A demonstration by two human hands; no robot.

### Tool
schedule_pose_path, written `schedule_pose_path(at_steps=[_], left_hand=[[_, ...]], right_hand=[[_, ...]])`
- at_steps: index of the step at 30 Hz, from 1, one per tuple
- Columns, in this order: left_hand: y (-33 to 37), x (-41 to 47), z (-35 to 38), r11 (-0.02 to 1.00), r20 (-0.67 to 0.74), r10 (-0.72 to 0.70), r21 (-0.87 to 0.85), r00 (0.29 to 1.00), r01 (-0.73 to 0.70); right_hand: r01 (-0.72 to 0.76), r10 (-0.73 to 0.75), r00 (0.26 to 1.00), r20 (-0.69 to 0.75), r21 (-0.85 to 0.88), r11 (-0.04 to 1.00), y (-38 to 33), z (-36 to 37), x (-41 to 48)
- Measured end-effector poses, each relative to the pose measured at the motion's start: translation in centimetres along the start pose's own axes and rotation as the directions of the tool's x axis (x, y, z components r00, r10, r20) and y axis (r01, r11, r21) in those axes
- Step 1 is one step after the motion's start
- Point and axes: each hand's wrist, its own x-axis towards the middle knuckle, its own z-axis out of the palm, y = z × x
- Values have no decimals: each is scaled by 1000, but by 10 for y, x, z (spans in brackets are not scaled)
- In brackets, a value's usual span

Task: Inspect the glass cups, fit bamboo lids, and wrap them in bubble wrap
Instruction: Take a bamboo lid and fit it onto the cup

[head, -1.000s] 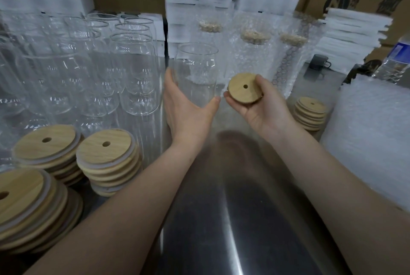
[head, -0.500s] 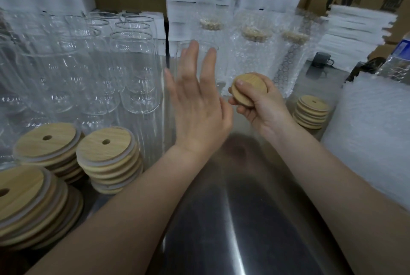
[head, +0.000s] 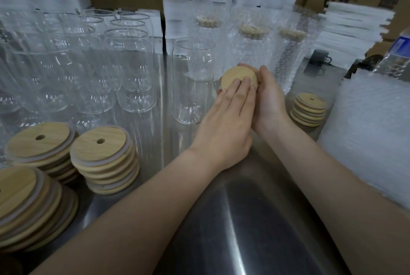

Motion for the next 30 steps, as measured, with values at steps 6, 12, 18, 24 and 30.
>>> schedule_pose_path(at_steps=[6, 12, 18, 24, 30], left_hand=[[2, -1, 8, 1000, -2, -22, 20, 1000, 22], [-4, 2, 8, 988, -51, -145, -65, 988, 142], [-2, 3, 8, 978, -63, -186, -109, 981, 178], [0, 2, 3, 987, -36, -127, -99, 991, 123], [1, 1, 2, 995, 6, -46, -92, 999, 47]], right_hand=[[43, -44, 999, 13, 23, 999, 0, -3, 1], [97, -97, 995, 26, -2, 995, 4, 8, -4], [149, -150, 988, 22, 34, 988, 8, 10, -6], [62, -65, 998, 7, 233, 971, 1, 9, -5], [-85, 54, 994, 91, 392, 916, -7, 6, -6]])
